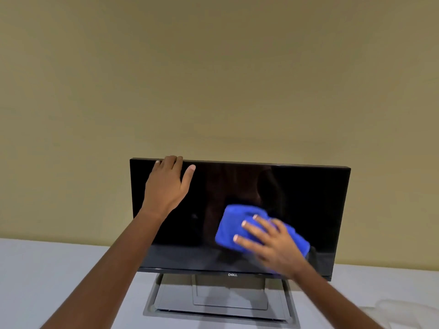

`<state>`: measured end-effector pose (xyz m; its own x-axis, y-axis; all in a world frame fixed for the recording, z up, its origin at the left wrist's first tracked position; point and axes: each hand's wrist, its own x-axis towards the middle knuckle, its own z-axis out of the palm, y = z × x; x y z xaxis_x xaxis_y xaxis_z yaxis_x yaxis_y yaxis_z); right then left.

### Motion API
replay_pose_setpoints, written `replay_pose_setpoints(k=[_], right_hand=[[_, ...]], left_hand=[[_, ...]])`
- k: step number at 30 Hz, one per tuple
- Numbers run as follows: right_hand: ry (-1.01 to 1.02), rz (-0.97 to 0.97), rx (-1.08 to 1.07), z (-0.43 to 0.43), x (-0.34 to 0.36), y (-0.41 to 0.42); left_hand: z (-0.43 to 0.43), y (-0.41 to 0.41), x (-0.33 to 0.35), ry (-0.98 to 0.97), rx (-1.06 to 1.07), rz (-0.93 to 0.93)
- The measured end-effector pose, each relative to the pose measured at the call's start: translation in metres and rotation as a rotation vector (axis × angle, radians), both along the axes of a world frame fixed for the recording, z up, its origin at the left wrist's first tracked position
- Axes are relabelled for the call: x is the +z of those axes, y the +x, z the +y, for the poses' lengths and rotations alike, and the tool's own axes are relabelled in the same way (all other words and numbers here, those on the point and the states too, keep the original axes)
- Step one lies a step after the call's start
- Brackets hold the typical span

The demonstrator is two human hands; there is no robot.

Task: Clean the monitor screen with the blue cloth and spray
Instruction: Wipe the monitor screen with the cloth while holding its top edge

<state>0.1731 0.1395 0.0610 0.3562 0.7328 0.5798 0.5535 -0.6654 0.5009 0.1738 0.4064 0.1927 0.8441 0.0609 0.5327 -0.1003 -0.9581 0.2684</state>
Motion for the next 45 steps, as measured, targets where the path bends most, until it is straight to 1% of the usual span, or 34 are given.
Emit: replay_pose_setpoints(k=[3, 6, 7, 9, 11, 14, 16, 20, 23, 27, 29, 31, 33, 35, 37, 40, 43, 45], right_hand=[[0.270, -0.109, -0.094, -0.019, 0.062, 0.015], [0.476, -0.084, -0.237, -0.026, 0.106, 0.031], [0.507, -0.057, -0.271, -0.025, 0.113, 0.035], [0.504, -0.023, -0.298, -0.020, 0.112, 0.041], [0.510, -0.038, -0.289, -0.012, 0.099, 0.044], [0.530, -0.100, -0.214, -0.004, 0.066, 0.044], [0.447, -0.108, -0.135, 0.000, 0.038, 0.039], [0.143, -0.055, 0.011, 0.000, -0.014, 0.026], [-0.119, 0.014, 0.032, -0.013, -0.040, 0.021], [-0.462, 0.135, 0.058, -0.033, -0.059, 0.011], [-0.537, 0.131, 0.101, -0.039, -0.057, 0.010], [-0.545, 0.101, 0.173, -0.042, -0.049, 0.013], [-0.439, 0.070, 0.179, -0.056, -0.025, 0.023], [-0.251, 0.010, 0.114, -0.076, 0.008, 0.035], [-0.065, -0.052, -0.012, -0.144, 0.052, 0.028], [0.224, -0.007, -0.125, -0.157, 0.099, 0.044], [0.436, 0.047, -0.119, -0.141, 0.099, 0.047], [0.498, 0.062, -0.099, -0.133, 0.078, 0.043]], left_hand=[[-0.017, 0.000, -0.001, -0.033, -0.031, 0.019], [-0.036, 0.004, -0.002, -0.030, -0.094, 0.032], [-0.042, 0.005, -0.003, -0.029, -0.116, 0.031], [-0.050, 0.008, -0.005, -0.046, -0.136, 0.023], [-0.053, 0.010, -0.009, -0.075, -0.129, 0.006], [-0.053, 0.013, -0.014, -0.087, -0.115, -0.033], [-0.054, 0.014, -0.015, -0.092, -0.114, -0.054], [-0.056, 0.017, -0.017, -0.087, -0.097, -0.080], [-0.058, 0.015, -0.017, -0.059, -0.076, -0.078], [-0.062, 0.015, -0.012, -0.001, -0.048, -0.020], [-0.064, 0.015, -0.012, 0.027, -0.055, 0.012], [-0.066, 0.015, -0.014, 0.053, -0.074, 0.052], [-0.075, 0.018, -0.015, 0.083, -0.101, 0.093], [-0.084, 0.021, -0.013, 0.096, -0.126, 0.108], [-0.148, 0.016, -0.001, 0.133, -0.221, 0.088], [-0.162, 0.018, 0.004, 0.170, -0.224, 0.094], [-0.169, 0.022, 0.007, 0.194, -0.244, 0.089], [-0.178, 0.021, 0.008, 0.195, -0.262, 0.073]])
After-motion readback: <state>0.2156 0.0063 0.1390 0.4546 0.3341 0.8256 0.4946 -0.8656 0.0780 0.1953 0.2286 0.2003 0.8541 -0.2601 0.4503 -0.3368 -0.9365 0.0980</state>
